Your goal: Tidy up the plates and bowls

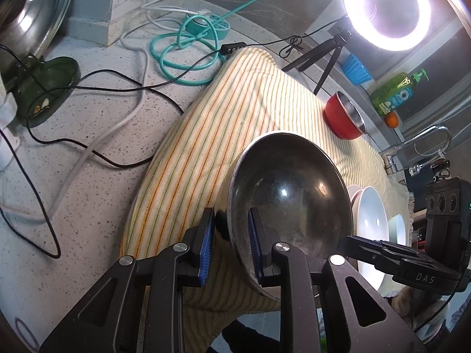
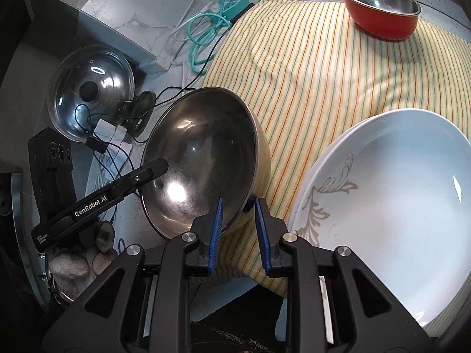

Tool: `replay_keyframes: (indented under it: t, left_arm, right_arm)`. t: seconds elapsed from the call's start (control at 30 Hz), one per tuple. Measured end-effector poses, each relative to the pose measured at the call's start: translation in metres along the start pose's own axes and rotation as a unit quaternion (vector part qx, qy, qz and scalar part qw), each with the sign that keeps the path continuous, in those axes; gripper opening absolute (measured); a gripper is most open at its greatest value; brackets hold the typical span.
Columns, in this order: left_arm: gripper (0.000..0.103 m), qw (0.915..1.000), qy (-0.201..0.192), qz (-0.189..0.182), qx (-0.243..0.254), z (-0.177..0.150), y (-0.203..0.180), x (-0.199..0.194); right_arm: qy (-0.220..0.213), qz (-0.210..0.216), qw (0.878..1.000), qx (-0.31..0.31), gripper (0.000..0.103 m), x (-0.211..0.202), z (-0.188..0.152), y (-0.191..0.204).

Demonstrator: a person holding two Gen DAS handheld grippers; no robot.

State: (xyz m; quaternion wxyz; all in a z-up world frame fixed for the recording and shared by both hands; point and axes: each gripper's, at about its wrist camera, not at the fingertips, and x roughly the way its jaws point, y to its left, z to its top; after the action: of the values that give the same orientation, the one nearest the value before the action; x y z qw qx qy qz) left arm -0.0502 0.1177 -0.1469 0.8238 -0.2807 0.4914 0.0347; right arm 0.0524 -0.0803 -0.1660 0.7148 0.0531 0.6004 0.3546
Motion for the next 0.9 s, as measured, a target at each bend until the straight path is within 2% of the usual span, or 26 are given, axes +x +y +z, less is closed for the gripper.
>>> replay_keyframes:
  t: [0.1, 0.17, 0.2, 0.23, 0.37, 0.4, 0.43, 0.6, 0.67, 0.7, 0.9]
  left_arm:
    - [0.022, 1.0000, -0.002, 0.000, -0.002, 0.000, 0.001, -0.002]
    - [0.026, 1.0000, -0.004, 0.000, -0.001, 0.001, 0.000, -0.003]
    - [0.029, 1.0000, -0.007, 0.001, -0.001, 0.001, 0.000, -0.004]
    - [0.029, 1.0000, -0.009, 0.001, 0.001, 0.001, -0.001, -0.005]
    - [0.029, 0.9999, -0.014, 0.001, 0.003, 0.004, -0.004, -0.008]
    - [0.030, 0.9999, -0.016, 0.002, 0.003, 0.005, -0.004, -0.010]
    - [0.031, 0.9998, -0.018, 0.003, 0.005, 0.006, -0.005, -0.011]
    - [0.039, 0.9995, -0.031, 0.005, 0.007, 0.010, -0.008, -0.017]
    - [0.050, 0.9993, -0.037, 0.005, 0.010, 0.013, -0.011, -0.021]
    - [0.051, 0.9991, -0.040, 0.006, 0.012, 0.014, -0.013, -0.022]
    - [0.054, 0.9984, -0.050, 0.007, 0.028, 0.022, -0.024, -0.027]
  right_arm:
    - [-0.007, -0.004, 1.000, -0.006, 0.025, -0.003, 0.000, 0.001]
    - [-0.012, -0.007, 1.000, -0.010, 0.035, -0.005, 0.000, 0.002]
    - [-0.017, -0.009, 1.000, -0.012, 0.046, -0.007, 0.000, 0.002]
    - [-0.020, -0.010, 1.000, -0.014, 0.051, -0.008, 0.000, 0.002]
    - [-0.035, -0.015, 0.999, -0.022, 0.053, -0.017, 0.002, 0.006]
    - [-0.038, -0.016, 0.999, -0.022, 0.057, -0.019, 0.002, 0.006]
    - [-0.043, -0.018, 0.999, -0.022, 0.062, -0.022, 0.002, 0.006]
    - [-0.063, -0.018, 0.998, -0.022, 0.071, -0.036, 0.003, 0.003]
    - [-0.073, -0.019, 0.997, -0.024, 0.077, -0.043, 0.003, 0.002]
    - [-0.079, -0.020, 0.996, -0.025, 0.080, -0.046, 0.003, 0.001]
    - [-0.104, -0.034, 0.994, -0.022, 0.083, -0.068, 0.004, -0.009]
